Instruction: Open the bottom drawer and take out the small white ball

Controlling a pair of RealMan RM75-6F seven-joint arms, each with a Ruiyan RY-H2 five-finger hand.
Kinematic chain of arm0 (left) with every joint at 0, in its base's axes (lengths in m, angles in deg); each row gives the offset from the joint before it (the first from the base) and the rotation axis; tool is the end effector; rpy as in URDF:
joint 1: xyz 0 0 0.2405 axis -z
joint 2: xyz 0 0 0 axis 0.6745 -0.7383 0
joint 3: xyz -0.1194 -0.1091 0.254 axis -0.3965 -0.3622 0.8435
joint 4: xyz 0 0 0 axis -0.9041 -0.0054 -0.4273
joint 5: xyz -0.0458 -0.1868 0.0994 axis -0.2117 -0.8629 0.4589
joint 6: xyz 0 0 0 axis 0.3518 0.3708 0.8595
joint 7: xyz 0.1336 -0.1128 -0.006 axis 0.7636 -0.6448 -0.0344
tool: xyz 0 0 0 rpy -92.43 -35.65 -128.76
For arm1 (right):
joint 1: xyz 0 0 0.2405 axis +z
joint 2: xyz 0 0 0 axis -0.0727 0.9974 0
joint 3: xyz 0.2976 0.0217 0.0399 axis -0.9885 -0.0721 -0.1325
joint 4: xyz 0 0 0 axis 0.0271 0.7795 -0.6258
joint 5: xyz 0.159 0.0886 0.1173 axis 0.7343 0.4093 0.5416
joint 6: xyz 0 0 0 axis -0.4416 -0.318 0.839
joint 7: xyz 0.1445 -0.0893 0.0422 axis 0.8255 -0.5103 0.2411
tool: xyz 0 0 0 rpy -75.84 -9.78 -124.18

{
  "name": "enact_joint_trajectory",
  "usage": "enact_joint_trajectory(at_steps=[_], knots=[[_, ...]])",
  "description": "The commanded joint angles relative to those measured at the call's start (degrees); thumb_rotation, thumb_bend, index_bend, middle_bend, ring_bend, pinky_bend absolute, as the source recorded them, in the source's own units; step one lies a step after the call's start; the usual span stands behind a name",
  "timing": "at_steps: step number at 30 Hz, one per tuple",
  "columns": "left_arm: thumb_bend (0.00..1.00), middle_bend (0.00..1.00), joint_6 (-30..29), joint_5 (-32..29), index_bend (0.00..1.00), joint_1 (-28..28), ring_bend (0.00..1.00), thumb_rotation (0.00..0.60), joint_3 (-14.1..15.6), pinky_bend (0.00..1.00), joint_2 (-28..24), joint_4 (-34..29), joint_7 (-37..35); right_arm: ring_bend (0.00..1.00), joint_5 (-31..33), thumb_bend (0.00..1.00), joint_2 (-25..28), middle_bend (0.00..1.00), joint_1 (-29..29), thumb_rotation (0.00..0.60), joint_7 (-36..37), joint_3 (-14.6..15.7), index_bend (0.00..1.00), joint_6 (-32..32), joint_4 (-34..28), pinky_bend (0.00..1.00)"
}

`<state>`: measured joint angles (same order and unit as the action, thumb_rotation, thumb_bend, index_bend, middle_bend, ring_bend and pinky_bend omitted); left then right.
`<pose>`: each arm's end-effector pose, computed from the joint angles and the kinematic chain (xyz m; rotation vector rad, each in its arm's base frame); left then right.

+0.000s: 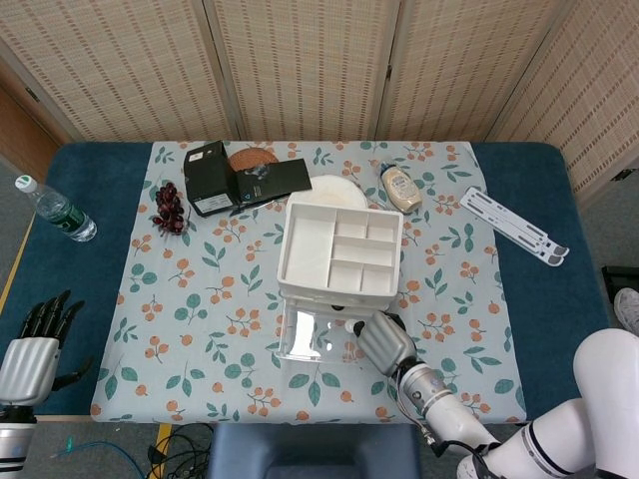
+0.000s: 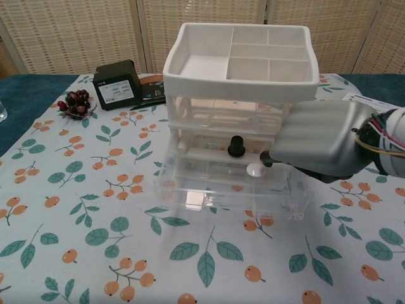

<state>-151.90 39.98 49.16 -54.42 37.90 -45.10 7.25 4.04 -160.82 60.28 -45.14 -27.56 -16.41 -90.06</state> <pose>-0.3705 0.2256 0.1408 -1.4509 -0.8394 -0.8492 -0.1098 -0.3074 -0.0085 2.2766 -0.0476 0.1289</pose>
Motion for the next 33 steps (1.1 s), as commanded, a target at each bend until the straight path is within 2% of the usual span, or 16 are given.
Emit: enact_joint_trajectory(at_steps=[1, 8, 24, 31, 33], knots=[[0.25, 0.01, 0.0, 0.0, 0.11, 0.0, 0.05, 0.6, 0.0, 0.07, 0.0, 0.0, 0.0, 1.0, 0.2, 1.0, -0.3, 1.0, 0.1, 0.6, 0.2, 0.0, 0.2, 0.2, 0.3, 1.0], [0.25, 0.01, 0.0, 0.0, 0.11, -0.1, 0.05, 0.6, 0.1, 0.07, 0.0, -0.1, 0.1, 1.0, -1.0, 1.0, -1.6, 1.0, 0.2, 0.6, 0.3, -0.2, 0.2, 0.1, 1.8, 1.0], [0.25, 0.01, -0.4, -0.5, 0.11, -0.7, 0.05, 0.6, 0.1, 0.07, -0.2, 0.4, -0.5, 1.0, -0.1, 1.0, -6.4, 1.0, 2.4, 0.6, 0.9, -3.7, 0.2, 2.3, 5.9, 1.0], [0.25, 0.0, -0.4, -0.6, 0.11, -0.7, 0.05, 0.6, 0.0, 0.07, -0.4, 0.3, -0.5, 1.0, -3.7, 1.0, -3.9, 1.0, 2.1, 0.6, 4.0, -4.5, 0.2, 1.5, 2.8, 1.0], [0.25, 0.0, -0.4, -0.5, 0.11, -0.7, 0.05, 0.6, 0.0, 0.07, -0.5, 0.2, -0.5, 1.0, -6.3, 0.95, -2.8, 1.0, 1.4, 0.6, 7.2, -5.1, 0.2, 2.2, 2.5, 1.0]])
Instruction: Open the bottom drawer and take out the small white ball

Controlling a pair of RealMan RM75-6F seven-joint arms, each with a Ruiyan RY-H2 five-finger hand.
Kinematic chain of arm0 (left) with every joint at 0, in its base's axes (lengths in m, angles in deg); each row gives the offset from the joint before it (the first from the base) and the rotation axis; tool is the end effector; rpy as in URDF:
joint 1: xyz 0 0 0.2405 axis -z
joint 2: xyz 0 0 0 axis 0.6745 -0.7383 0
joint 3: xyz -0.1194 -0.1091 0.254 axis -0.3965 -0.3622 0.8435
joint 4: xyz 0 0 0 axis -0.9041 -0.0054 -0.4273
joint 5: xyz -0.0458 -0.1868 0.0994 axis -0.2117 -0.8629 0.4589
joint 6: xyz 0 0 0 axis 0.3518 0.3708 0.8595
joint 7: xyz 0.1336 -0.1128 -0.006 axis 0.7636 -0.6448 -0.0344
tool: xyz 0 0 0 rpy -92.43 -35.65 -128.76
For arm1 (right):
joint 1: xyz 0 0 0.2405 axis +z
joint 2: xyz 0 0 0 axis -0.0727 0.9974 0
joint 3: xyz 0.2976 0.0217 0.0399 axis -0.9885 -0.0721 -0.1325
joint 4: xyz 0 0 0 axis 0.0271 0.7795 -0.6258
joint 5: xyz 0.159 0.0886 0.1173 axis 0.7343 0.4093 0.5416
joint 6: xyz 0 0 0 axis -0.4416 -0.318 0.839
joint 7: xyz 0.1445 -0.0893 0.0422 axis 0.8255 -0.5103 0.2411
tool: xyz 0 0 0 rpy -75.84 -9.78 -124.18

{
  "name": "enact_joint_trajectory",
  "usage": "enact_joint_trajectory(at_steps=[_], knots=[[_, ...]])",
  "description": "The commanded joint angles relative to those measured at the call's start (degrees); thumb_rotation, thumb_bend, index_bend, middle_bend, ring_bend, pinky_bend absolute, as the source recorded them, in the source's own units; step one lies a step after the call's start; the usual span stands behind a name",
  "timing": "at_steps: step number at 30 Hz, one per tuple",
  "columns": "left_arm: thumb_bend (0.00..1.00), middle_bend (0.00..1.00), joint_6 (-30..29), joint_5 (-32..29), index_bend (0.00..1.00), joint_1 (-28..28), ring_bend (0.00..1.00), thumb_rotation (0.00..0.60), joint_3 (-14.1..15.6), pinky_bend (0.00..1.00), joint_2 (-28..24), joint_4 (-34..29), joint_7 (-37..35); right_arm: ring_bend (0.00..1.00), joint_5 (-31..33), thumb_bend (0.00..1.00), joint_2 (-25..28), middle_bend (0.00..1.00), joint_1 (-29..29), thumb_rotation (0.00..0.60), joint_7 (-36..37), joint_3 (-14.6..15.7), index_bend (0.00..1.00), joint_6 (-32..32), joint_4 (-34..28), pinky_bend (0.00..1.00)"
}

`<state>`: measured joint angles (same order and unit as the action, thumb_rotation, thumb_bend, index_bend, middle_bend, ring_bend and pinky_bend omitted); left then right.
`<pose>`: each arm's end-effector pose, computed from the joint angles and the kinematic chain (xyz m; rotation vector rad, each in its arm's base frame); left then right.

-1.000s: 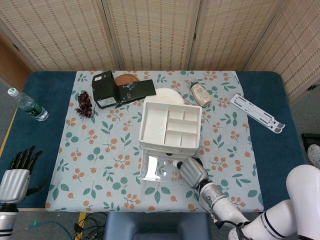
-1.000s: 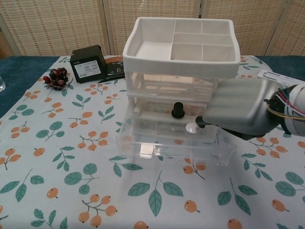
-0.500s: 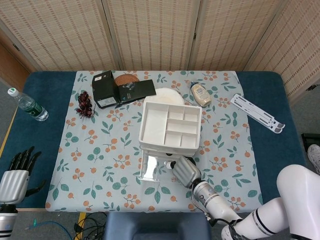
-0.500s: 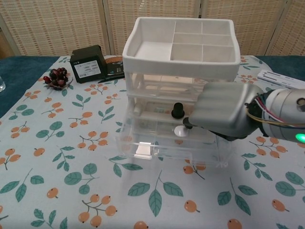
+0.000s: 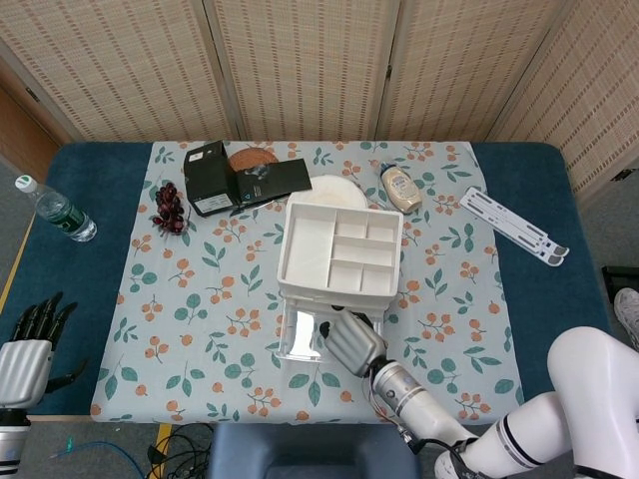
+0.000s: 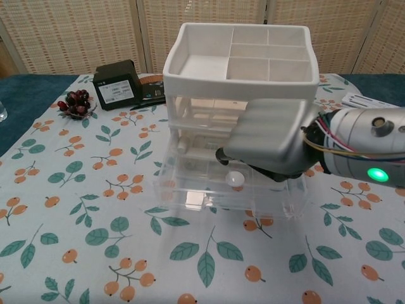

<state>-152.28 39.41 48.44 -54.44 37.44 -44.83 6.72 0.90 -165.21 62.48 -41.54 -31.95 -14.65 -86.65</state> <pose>-0.3760 0.2212 0.1464 -1.4313 -0.8436 -0.8369 -0.0663 -0.3133 -0.0313 2.2901 -0.0406 0.3284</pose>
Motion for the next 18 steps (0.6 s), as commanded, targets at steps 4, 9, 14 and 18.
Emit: enact_joint_trajectory(at_steps=[4, 9, 14, 18], knots=[[0.25, 0.0, -0.1, 0.3, 0.11, 0.0, 0.05, 0.6, 0.1, 0.07, -0.1, -0.5, 0.4, 1.0, -9.8, 0.66, 3.0, 1.0, -2.6, 0.6, 13.1, -2.1, 0.2, 3.8, 1.0, 1.0], [0.25, 0.0, -0.4, 0.1, 0.11, -0.2, 0.05, 0.6, 0.0, 0.07, -0.4, -1.1, 0.8, 1.0, -15.3, 0.33, 3.4, 1.0, -4.8, 0.6, 26.3, -4.4, 0.22, 8.8, 5.0, 1.0], [0.25, 0.0, -0.4, 0.0, 0.11, -0.3, 0.05, 0.6, 0.0, 0.07, -0.5, -1.4, 1.0, 1.0, -15.6, 0.12, 3.4, 1.0, -5.6, 0.6, 31.7, -5.5, 0.22, 11.9, 7.2, 1.0], [0.25, 0.0, -0.2, 0.1, 0.11, -0.2, 0.05, 0.6, 0.1, 0.07, -0.5, -1.5, 1.1, 1.0, -13.1, 0.02, 3.2, 1.0, -5.6, 0.6, 31.9, -6.0, 0.22, 12.9, 7.6, 1.0]])
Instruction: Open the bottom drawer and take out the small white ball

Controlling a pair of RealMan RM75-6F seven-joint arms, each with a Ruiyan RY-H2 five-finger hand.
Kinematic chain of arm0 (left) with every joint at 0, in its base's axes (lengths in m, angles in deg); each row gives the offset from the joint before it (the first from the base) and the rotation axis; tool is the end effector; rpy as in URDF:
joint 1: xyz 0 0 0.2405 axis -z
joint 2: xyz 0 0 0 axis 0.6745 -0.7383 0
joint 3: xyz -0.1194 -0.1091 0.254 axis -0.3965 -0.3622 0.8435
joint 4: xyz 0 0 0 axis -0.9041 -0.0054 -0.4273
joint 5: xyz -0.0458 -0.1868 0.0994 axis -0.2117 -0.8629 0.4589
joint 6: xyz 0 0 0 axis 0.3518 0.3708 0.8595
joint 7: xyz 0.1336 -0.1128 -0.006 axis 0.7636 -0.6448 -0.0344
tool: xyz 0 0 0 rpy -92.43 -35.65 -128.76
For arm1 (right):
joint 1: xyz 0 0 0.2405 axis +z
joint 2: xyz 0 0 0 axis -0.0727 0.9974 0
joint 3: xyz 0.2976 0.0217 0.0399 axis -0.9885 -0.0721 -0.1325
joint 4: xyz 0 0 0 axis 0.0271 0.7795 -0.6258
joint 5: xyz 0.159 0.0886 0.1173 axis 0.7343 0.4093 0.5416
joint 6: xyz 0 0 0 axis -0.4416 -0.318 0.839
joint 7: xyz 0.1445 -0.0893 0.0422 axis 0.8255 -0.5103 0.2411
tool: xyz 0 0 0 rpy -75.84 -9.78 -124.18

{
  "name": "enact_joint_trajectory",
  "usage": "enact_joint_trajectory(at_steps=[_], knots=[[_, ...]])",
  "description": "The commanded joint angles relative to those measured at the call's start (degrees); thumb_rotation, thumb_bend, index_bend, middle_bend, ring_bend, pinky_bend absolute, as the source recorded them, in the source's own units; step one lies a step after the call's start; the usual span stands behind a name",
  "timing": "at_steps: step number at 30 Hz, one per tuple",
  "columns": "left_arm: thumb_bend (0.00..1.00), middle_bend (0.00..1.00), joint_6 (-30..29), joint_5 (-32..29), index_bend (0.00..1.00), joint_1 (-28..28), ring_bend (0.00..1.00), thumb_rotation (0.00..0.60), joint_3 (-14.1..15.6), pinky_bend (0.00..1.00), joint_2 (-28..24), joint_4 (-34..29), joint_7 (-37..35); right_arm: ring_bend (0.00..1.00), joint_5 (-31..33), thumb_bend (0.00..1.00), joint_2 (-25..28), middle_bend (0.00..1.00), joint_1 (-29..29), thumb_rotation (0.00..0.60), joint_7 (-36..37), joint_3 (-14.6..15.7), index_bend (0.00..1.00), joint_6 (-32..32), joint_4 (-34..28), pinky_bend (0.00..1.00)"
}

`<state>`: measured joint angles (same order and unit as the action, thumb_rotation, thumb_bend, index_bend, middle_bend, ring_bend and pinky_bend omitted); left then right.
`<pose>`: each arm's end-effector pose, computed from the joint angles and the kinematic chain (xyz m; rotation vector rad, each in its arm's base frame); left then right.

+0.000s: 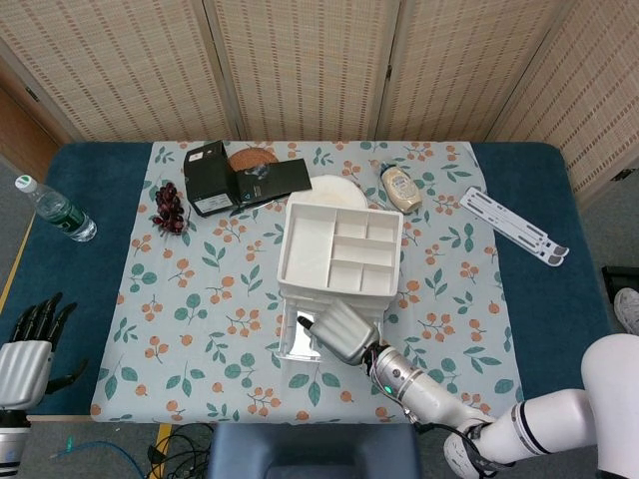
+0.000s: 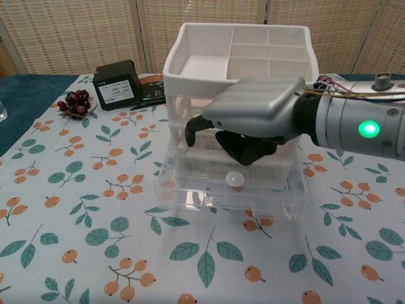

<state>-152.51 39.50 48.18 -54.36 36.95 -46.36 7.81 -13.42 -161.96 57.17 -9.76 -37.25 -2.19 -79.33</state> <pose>-0.3720 0.2188 0.1470 -1.4316 -0.8433 -0.8354 -0.0579 -0.3328 -0.0254 2.3133 -0.4613 0.7326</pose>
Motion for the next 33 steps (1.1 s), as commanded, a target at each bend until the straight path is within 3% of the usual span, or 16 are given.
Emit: enact_joint_trajectory(at_steps=[1, 9, 15, 20, 25, 28, 33], knots=[[0.25, 0.0, 0.0, 0.1, 0.11, 0.0, 0.05, 0.6, 0.0, 0.07, 0.0, 0.0, 0.0, 1.0, 1.3, 0.0, -0.1, 1.0, -0.3, 0.6, 0.2, -0.9, 0.22, 0.4, 0.3, 1.0], [0.25, 0.0, 0.2, 0.0, 0.11, 0.2, 0.05, 0.6, -0.1, 0.07, 0.1, 0.1, -0.2, 1.0, 3.4, 0.01, 0.9, 0.97, 0.3, 0.6, 0.7, -2.0, 0.22, 2.0, -1.1, 1.0], [0.25, 0.0, 0.2, 0.1, 0.11, 0.1, 0.05, 0.6, -0.1, 0.07, 0.2, 0.2, -0.3, 1.0, 2.6, 0.15, 1.2, 0.91, 0.1, 0.6, 1.3, -1.9, 0.22, 2.2, -1.9, 1.0], [0.25, 0.0, 0.2, 0.2, 0.11, 0.2, 0.05, 0.6, 0.0, 0.07, 0.2, 0.3, -0.3, 1.0, 1.4, 0.15, 1.4, 0.91, 0.2, 0.6, 1.3, -2.0, 0.21, 2.4, -1.8, 1.0], [0.25, 0.0, 0.2, 0.1, 0.11, 0.1, 0.05, 0.6, -0.1, 0.07, 0.2, 0.2, -0.3, 1.0, 0.1, 0.0, 1.0, 0.95, -0.3, 0.6, 1.7, -2.2, 0.18, 1.4, -1.3, 1.0], [0.25, 0.0, 0.2, 0.1, 0.11, 0.1, 0.05, 0.6, -0.1, 0.07, 0.2, 0.2, -0.3, 1.0, -0.6, 0.0, 1.0, 0.95, -0.2, 0.6, 0.3, -1.7, 0.18, 1.4, -0.7, 1.0], [0.25, 0.0, 0.2, 0.2, 0.11, 0.1, 0.05, 0.6, 0.0, 0.07, 0.2, 0.3, -0.4, 1.0, 0.2, 0.11, 1.0, 0.97, 0.6, 0.6, -2.0, -1.0, 0.18, 2.4, 0.2, 1.0]])
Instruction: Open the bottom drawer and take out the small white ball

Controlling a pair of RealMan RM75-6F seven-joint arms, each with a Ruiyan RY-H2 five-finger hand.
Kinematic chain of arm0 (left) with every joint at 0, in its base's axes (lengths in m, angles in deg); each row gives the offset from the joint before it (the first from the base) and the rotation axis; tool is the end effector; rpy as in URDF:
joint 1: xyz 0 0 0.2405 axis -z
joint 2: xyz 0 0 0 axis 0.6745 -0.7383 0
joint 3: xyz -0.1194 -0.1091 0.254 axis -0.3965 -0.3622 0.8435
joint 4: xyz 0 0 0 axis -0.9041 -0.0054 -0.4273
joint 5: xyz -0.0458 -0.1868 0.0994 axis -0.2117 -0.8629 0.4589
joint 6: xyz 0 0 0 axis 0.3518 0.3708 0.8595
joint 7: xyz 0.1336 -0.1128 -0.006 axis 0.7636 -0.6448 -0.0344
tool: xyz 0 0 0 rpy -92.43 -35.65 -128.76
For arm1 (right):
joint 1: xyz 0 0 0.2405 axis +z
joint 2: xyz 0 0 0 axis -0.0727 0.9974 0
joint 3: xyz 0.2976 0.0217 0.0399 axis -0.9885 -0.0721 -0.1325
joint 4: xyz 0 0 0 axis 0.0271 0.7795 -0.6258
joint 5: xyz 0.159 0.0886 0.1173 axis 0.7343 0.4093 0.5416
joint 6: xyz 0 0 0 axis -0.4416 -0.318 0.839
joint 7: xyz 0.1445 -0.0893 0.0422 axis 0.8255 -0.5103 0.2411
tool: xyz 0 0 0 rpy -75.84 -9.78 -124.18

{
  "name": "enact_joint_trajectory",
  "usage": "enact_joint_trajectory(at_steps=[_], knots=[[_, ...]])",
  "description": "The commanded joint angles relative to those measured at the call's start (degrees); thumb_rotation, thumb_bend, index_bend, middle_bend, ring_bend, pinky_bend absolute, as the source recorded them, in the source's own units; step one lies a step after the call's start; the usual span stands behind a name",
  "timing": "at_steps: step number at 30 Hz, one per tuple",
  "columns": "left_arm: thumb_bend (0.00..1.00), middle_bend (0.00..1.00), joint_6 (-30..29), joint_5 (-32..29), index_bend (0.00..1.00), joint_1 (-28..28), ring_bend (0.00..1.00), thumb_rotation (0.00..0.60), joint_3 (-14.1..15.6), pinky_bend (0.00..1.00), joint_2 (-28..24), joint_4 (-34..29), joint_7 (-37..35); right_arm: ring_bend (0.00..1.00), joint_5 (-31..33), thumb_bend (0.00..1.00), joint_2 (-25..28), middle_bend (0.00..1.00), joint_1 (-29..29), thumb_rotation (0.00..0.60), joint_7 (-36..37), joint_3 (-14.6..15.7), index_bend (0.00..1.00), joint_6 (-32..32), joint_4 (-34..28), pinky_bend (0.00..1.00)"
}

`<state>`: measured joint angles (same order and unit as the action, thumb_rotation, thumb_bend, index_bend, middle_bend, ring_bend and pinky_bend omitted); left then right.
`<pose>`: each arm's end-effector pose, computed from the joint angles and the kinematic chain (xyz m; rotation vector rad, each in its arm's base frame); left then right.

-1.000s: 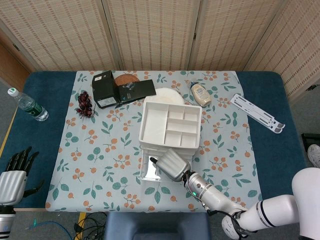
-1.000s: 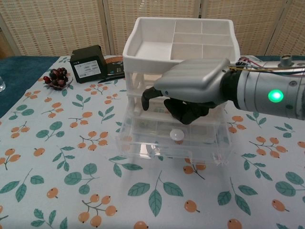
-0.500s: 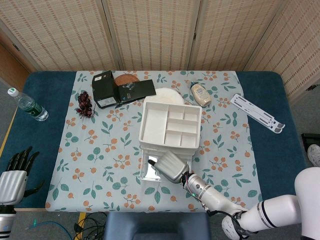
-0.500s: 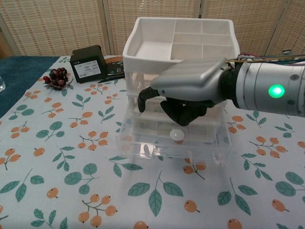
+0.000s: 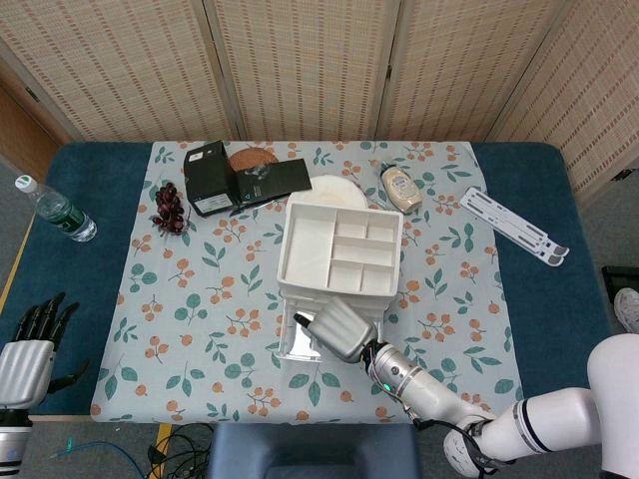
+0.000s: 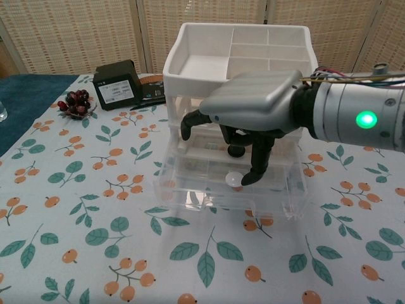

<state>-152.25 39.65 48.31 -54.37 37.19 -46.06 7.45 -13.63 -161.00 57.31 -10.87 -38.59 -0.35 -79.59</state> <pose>-0.3721 0.2197 0.1450 -1.4357 -0.8481 -0.8396 -0.0519 -0.3350 -0.0218 2.3264 -0.4255 0.7340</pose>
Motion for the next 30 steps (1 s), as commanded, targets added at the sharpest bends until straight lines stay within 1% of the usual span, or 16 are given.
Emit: enact_joint_trajectory(at_steps=[1, 4, 7, 10, 13, 17, 25, 30], knots=[[0.25, 0.0, -0.1, 0.0, 0.11, 0.0, 0.05, 0.6, 0.0, 0.07, 0.0, 0.0, -0.1, 1.0, 0.5, 0.11, 0.1, 0.97, 0.7, 0.6, -1.5, 0.5, 0.18, 0.8, 0.6, 1.0], [0.25, 0.0, -0.1, 0.1, 0.11, 0.0, 0.05, 0.6, 0.0, 0.07, 0.0, 0.0, 0.0, 1.0, 1.1, 0.12, 0.3, 0.98, 1.6, 0.6, -3.3, 0.9, 0.2, 1.6, 1.1, 1.0], [0.25, 0.0, -0.1, 0.0, 0.11, -0.1, 0.05, 0.6, 0.0, 0.07, -0.1, -0.1, -0.1, 1.0, 1.8, 0.17, 0.4, 0.99, 2.2, 0.6, -4.9, 1.7, 0.25, 2.4, 1.5, 1.0], [0.25, 0.0, 0.0, -0.1, 0.11, -0.1, 0.05, 0.6, 0.1, 0.07, 0.0, -0.1, -0.1, 1.0, 2.5, 0.19, 0.3, 0.99, 2.8, 0.6, -6.7, 2.7, 0.3, 2.9, 2.2, 1.0], [0.25, 0.0, 0.1, 0.0, 0.11, -0.1, 0.05, 0.6, 0.1, 0.07, 0.1, 0.0, -0.1, 1.0, 2.7, 0.23, -0.3, 1.0, 3.1, 0.6, -7.7, 3.3, 0.33, 3.0, 3.1, 1.0], [0.25, 0.0, 0.0, 0.0, 0.11, -0.1, 0.05, 0.6, 0.1, 0.07, 0.2, 0.0, -0.2, 1.0, 2.3, 0.23, -1.2, 1.0, 3.2, 0.6, -8.5, 3.8, 0.34, 2.7, 4.2, 1.0], [0.25, 0.0, 0.1, -0.2, 0.11, -0.3, 0.05, 0.6, 0.1, 0.07, 0.2, 0.2, -0.4, 1.0, 2.1, 0.23, -3.0, 1.0, 3.4, 0.6, -8.8, 3.7, 0.34, 2.8, 6.4, 1.0], [0.25, 0.0, 0.1, -0.2, 0.11, -0.3, 0.05, 0.6, 0.1, 0.07, 0.2, 0.3, -0.5, 1.0, 2.0, 0.23, -3.9, 1.0, 3.5, 0.6, -9.1, 3.8, 0.36, 2.8, 7.3, 1.0]])
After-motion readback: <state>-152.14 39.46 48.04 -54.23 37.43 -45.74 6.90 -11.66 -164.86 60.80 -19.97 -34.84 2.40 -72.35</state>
